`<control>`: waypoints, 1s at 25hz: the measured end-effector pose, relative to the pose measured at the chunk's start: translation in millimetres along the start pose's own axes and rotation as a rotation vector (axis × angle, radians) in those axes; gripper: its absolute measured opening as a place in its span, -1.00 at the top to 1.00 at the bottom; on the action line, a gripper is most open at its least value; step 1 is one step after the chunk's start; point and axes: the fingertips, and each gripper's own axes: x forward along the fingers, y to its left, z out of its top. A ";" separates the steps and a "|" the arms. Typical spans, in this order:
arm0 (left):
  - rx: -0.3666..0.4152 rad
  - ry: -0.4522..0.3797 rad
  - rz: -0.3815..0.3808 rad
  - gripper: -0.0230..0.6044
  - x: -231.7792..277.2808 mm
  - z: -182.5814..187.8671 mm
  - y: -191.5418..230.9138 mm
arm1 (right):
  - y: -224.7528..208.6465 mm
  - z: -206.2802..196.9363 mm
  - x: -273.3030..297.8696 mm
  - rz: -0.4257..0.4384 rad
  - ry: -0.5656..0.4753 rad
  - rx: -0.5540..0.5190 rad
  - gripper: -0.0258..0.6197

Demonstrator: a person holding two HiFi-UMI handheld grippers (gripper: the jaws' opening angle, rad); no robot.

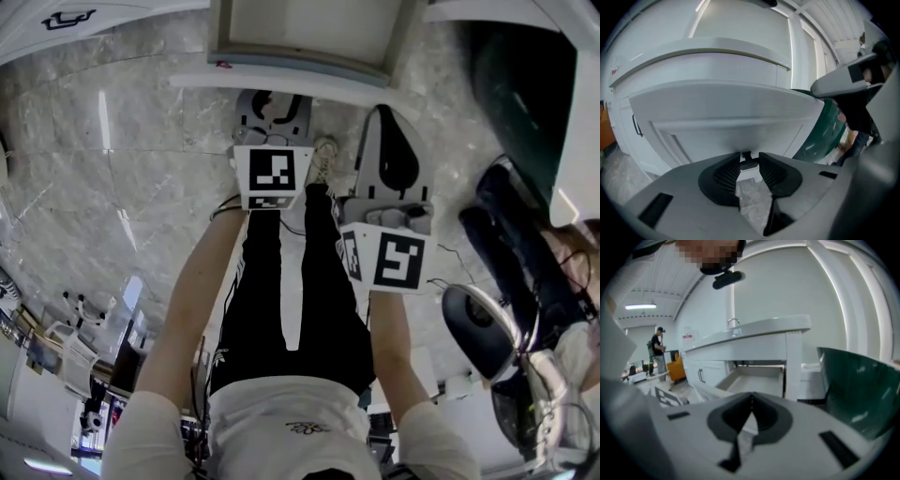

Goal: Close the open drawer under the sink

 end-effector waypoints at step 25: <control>-0.077 -0.117 0.083 0.47 -10.8 33.6 10.0 | -27.8 -61.2 -37.2 -0.010 0.185 -0.018 0.83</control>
